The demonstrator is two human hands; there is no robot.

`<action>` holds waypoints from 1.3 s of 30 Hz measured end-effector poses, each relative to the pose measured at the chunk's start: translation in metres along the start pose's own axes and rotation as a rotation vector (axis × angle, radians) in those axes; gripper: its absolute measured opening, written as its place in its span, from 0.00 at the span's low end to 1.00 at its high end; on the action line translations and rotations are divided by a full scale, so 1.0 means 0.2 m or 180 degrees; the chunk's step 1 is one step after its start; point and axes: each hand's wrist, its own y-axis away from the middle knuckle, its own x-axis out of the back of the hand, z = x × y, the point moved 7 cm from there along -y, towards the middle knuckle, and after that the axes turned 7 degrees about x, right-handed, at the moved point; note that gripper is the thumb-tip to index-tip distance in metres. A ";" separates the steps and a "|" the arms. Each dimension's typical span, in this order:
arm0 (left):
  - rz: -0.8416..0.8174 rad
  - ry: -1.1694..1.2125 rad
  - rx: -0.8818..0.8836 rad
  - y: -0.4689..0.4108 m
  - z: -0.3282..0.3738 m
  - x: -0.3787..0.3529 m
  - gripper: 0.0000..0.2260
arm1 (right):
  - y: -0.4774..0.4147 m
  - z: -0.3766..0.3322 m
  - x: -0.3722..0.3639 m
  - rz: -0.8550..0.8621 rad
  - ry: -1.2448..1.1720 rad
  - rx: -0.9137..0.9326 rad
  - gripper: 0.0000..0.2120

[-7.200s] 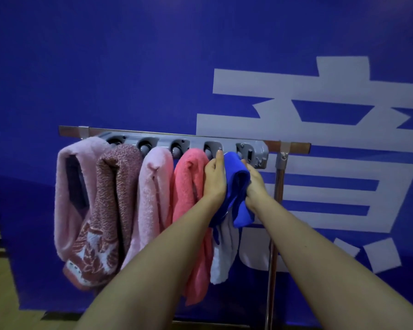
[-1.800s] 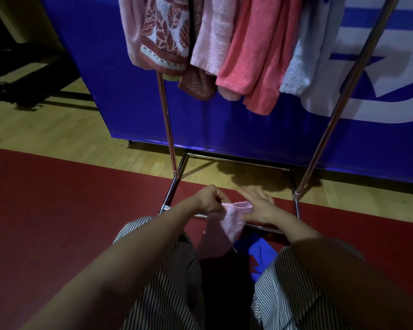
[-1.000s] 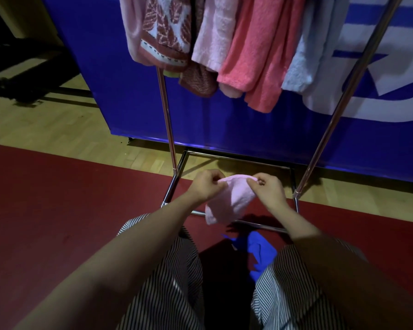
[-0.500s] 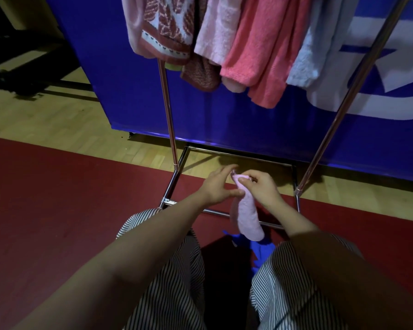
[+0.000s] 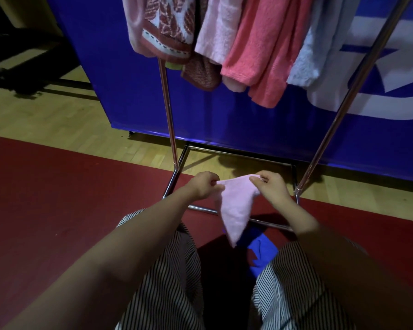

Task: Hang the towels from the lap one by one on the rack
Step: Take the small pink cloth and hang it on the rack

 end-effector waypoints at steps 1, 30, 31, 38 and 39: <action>0.0118 0.0107 0.0074 0.00 -0.01 0.01 0.18 | 0.00 0.01 0.00 0.0044 0.0034 -0.0085 0.05; 0.0530 0.1291 0.0258 0.02 0.14 -0.07 0.08 | 0.10 -0.04 -0.27 -0.0979 -0.1978 -0.1828 0.34; 0.0638 0.1207 0.0249 0.02 0.13 -0.04 0.07 | 0.10 -0.04 -0.26 -0.1033 -0.1886 -0.1769 0.31; 0.0431 0.1361 -0.0077 0.03 0.17 0.05 0.06 | 0.05 0.02 -0.16 -0.0687 -0.1010 -0.0760 0.32; 0.0252 0.1509 -0.0150 0.04 0.19 0.05 0.05 | 0.06 0.00 -0.17 -0.0913 -0.1161 -0.0639 0.31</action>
